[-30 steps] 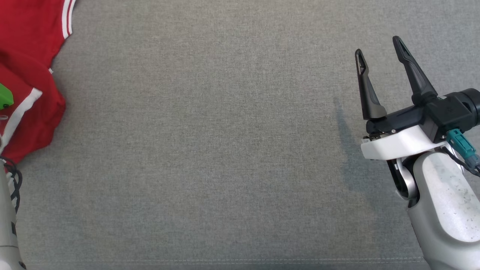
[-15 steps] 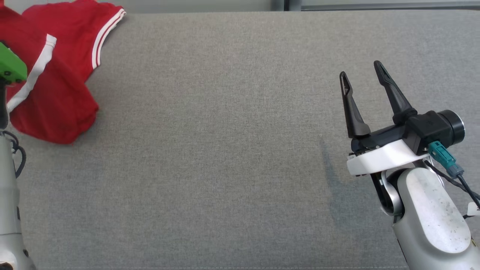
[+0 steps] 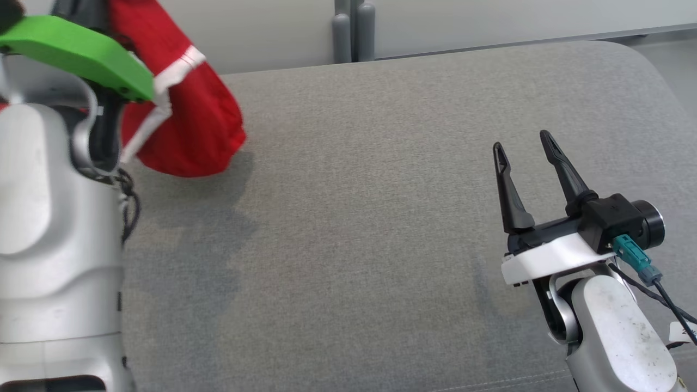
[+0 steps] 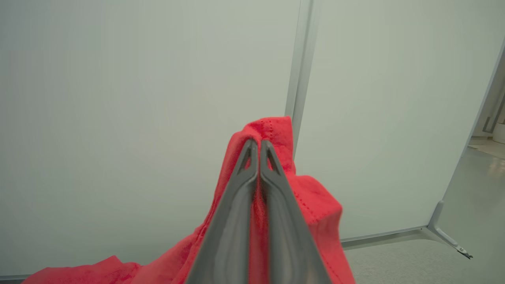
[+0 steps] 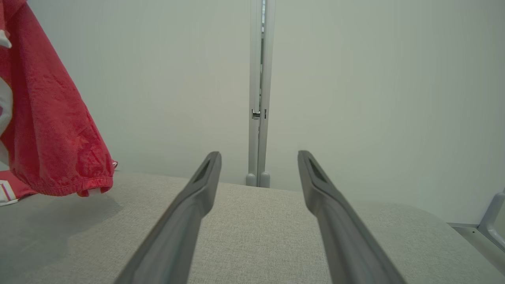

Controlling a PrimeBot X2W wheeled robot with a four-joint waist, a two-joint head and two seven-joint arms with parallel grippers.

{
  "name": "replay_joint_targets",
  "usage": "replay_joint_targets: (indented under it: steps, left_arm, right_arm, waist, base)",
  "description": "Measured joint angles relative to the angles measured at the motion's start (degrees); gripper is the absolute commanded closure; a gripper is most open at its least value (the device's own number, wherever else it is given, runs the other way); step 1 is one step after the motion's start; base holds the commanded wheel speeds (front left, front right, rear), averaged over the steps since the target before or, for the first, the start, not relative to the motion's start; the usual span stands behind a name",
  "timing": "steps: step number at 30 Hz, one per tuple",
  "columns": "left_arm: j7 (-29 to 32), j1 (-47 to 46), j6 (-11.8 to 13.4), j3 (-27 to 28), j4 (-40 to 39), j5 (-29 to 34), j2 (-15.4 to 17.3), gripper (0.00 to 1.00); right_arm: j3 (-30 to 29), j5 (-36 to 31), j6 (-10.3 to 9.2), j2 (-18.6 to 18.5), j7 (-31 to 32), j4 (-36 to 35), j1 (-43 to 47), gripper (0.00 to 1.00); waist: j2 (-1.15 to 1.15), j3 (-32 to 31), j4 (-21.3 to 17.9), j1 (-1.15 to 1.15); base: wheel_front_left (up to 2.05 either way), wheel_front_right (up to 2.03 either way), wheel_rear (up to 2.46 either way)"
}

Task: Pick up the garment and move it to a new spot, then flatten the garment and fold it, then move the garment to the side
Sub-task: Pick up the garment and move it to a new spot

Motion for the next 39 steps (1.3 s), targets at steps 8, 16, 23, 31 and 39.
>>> replay_joint_targets:
  steps: [8,16,23,31,39]
  left_arm:
    - [1.85,8.20,-0.12,-7.21,0.25,-3.21,-6.94,1.00]
    - [1.18,12.78,-0.12,-14.74,0.79,-3.93,-4.80,1.00]
    - [-0.89,15.68,0.46,-24.62,0.05,-7.97,-4.42,1.00]
    - [-2.45,20.42,2.53,-32.07,2.35,-14.57,-4.11,1.00]
    - [-5.12,21.18,5.03,-37.10,3.47,-16.11,-3.54,0.70]
  right_arm:
    - [0.97,0.04,0.09,0.25,0.00,-0.64,0.14,0.00]
    - [1.86,0.04,0.59,0.42,0.00,-0.92,0.15,0.00]
    - [2.16,0.19,1.11,0.82,0.00,-0.99,0.14,0.00]
    - [2.77,0.65,1.55,1.31,0.00,-0.88,0.04,0.00]
    - [3.28,0.71,1.69,1.69,0.00,-0.79,-0.08,0.00]
  waist:
    - [0.00,-1.43,-5.46,0.00]
    - [0.00,-0.66,-10.09,0.00]
    - [0.00,0.52,-14.08,0.00]
    - [0.00,1.79,-17.66,0.00]
    - [0.00,2.65,-20.16,0.00]
  base:
    - [0.00,0.00,0.00]
    - [0.00,0.00,0.00]
    - [0.00,0.00,0.00]
    - [0.00,0.00,0.00]
    - [0.00,0.00,0.00]
